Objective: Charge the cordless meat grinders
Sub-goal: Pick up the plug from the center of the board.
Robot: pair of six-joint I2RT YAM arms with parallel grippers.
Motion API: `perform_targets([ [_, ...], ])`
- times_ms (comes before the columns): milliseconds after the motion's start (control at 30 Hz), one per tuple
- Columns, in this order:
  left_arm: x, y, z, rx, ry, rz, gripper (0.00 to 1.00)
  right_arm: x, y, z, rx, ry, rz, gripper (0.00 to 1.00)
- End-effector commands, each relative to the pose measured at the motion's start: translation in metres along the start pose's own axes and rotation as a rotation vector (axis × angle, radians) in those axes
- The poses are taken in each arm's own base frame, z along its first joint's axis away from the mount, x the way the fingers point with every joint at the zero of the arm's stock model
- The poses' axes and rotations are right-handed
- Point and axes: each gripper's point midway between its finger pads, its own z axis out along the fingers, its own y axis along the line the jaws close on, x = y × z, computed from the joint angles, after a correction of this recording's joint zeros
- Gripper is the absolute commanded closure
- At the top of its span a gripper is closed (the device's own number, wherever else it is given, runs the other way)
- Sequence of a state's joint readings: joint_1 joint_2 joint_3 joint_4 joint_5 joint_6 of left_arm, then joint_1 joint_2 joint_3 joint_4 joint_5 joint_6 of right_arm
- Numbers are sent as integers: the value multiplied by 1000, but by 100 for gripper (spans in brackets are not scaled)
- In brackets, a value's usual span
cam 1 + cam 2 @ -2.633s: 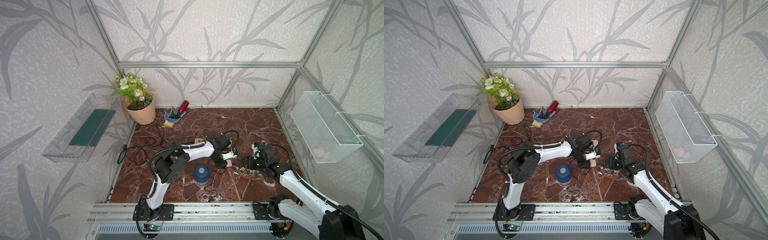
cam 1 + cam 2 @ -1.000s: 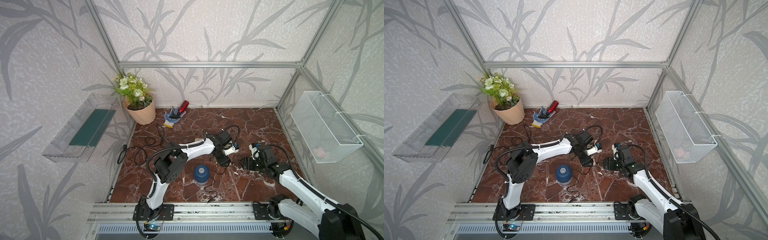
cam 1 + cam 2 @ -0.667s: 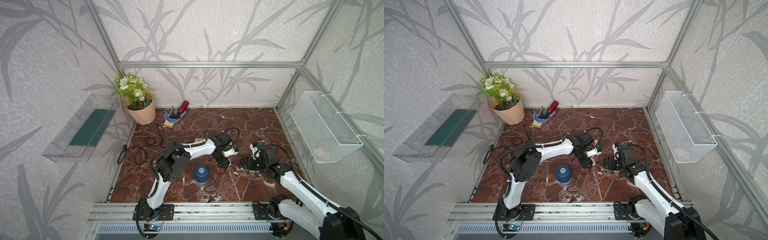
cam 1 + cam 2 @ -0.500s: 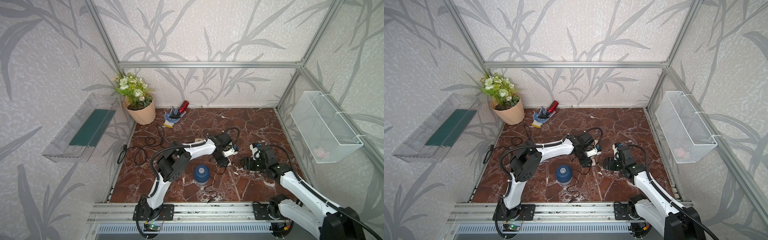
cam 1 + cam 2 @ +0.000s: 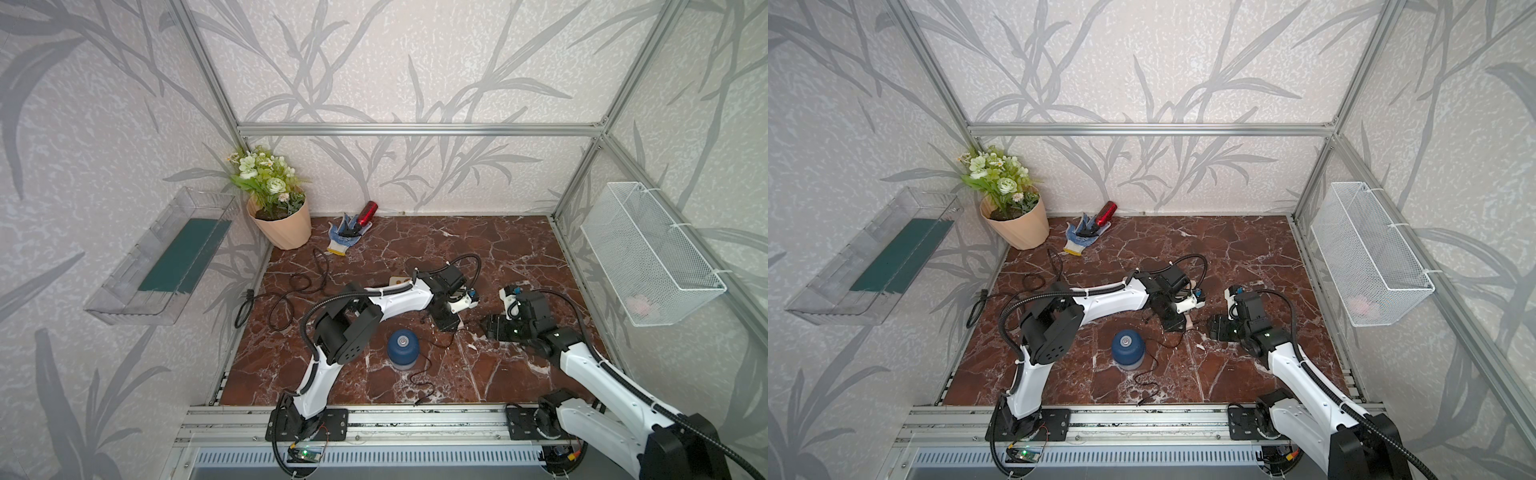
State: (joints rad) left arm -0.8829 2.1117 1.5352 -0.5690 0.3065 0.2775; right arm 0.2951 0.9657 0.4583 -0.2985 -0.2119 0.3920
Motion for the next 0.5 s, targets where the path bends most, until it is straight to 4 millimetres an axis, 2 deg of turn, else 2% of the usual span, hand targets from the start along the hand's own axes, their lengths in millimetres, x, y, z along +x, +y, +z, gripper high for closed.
perform_targets([
  [0, 21, -3, 11, 2, 63, 5, 63, 1, 3, -1, -25, -5, -14, 26],
  [100, 23, -2, 13, 1, 67, -6, 64, 1, 7, -1, -45, -3, -25, 26],
  [200, 20, -4, 3, 22, 52, -26, 67, 1, 17, -7, -98, -7, -61, 26],
  [333, 13, -16, -36, 96, 13, -28, 67, -7, 35, -23, -186, -79, -131, 26],
  [467, 17, -24, -75, 164, 13, -51, 67, -18, 57, -41, -293, -164, -188, 25],
])
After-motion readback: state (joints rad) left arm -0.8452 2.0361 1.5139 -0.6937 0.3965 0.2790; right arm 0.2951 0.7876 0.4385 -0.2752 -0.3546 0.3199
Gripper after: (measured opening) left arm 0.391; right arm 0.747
